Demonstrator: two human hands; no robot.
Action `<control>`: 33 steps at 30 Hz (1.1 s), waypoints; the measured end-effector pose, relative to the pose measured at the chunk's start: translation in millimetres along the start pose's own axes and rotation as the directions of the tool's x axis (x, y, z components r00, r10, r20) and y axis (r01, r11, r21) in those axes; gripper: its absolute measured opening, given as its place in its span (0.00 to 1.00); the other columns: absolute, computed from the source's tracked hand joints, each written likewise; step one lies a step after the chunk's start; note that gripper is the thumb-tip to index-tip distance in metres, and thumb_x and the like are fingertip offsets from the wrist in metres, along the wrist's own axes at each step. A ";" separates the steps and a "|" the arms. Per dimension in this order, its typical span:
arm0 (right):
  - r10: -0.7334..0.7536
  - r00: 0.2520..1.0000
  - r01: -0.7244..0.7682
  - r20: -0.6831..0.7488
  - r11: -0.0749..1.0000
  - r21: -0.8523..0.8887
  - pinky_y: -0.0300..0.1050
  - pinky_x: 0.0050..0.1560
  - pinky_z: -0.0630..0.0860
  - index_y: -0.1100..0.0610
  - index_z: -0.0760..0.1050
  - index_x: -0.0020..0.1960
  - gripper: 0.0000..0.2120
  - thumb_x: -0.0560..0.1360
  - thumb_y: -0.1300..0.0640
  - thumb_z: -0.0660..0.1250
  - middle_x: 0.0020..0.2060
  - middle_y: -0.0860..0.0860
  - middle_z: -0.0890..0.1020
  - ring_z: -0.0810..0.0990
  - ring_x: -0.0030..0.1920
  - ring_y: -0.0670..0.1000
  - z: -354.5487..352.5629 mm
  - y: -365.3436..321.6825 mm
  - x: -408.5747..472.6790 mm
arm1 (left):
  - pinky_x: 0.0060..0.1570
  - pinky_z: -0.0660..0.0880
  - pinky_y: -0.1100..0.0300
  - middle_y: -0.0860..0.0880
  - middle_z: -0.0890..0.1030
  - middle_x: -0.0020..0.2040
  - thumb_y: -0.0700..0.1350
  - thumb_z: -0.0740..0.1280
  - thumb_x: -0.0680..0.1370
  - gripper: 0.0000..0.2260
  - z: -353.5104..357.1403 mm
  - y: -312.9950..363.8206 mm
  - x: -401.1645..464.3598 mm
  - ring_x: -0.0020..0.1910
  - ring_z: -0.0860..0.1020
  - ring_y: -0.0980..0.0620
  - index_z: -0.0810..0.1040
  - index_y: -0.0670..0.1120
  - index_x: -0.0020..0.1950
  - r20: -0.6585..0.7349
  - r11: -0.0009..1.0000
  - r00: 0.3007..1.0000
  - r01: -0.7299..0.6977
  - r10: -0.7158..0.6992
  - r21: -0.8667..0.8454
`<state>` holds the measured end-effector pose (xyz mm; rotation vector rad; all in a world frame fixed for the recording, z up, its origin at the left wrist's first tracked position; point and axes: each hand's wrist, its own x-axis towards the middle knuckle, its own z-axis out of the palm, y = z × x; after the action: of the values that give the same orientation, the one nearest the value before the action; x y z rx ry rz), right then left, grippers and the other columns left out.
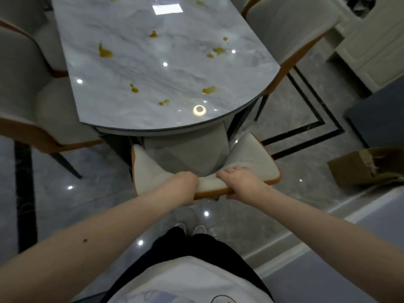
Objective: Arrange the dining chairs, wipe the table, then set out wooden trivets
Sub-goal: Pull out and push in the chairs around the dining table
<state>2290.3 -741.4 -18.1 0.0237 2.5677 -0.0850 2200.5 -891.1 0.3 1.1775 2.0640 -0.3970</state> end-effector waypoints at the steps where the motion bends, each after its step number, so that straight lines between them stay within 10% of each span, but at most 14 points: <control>1: -0.011 1.000 0.011 -0.004 1.000 -0.015 0.51 0.63 0.70 0.52 0.66 0.68 0.29 0.71 0.50 0.72 0.63 0.52 0.75 0.74 0.62 0.55 0.0 4.1 -0.5 | 0.55 0.72 0.57 0.42 0.76 0.60 0.44 0.68 0.75 0.17 3.0 1.5 -0.7 0.58 0.77 0.45 0.73 0.40 0.62 -0.038 1.000 0.999 0.005 -0.005 0.001; 18: -0.394 0.919 0.393 -0.008 0.918 -0.058 0.51 0.54 0.75 0.56 0.72 0.60 0.14 0.76 0.53 0.65 0.53 0.55 0.81 0.79 0.53 0.56 10.0 39.8 4.3 | 0.65 0.65 0.52 0.41 0.69 0.69 0.45 0.66 0.78 0.23 -4.0 36.7 21.4 0.68 0.69 0.43 0.66 0.39 0.71 0.241 0.895 0.904 0.402 -0.354 -0.196; 24: -0.430 0.903 0.429 0.014 0.898 -0.098 0.50 0.52 0.74 0.56 0.72 0.60 0.14 0.76 0.52 0.65 0.53 0.55 0.81 0.79 0.53 0.57 14.6 60.5 -7.3 | 0.54 0.72 0.56 0.43 0.78 0.58 0.37 0.60 0.78 0.10 8.3 58.7 5.5 0.57 0.76 0.44 0.77 0.41 0.57 -0.059 0.899 0.940 0.300 -0.335 -0.320; 28: -0.447 0.894 0.445 0.012 0.888 -0.115 0.49 0.52 0.72 0.57 0.71 0.61 0.15 0.77 0.51 0.64 0.54 0.55 0.80 0.79 0.54 0.57 13.6 71.2 -14.8 | 0.66 0.65 0.56 0.42 0.70 0.68 0.44 0.64 0.79 0.19 -3.1 72.5 25.7 0.67 0.70 0.45 0.69 0.39 0.69 0.241 0.892 0.901 0.408 -0.360 -0.195; 33: -0.474 0.881 0.471 0.007 0.874 -0.120 0.49 0.53 0.73 0.55 0.71 0.63 0.17 0.77 0.50 0.65 0.53 0.54 0.81 0.79 0.54 0.56 13.2 78.2 -13.6 | 0.66 0.67 0.53 0.41 0.70 0.69 0.45 0.69 0.76 0.24 -0.6 73.6 40.9 0.67 0.70 0.43 0.68 0.39 0.69 0.269 0.905 0.907 0.379 -0.323 -0.193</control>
<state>2311.6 -664.3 -26.1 -0.6563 2.5397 -0.1164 2248.7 -825.9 -22.5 0.5786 2.0479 -0.4166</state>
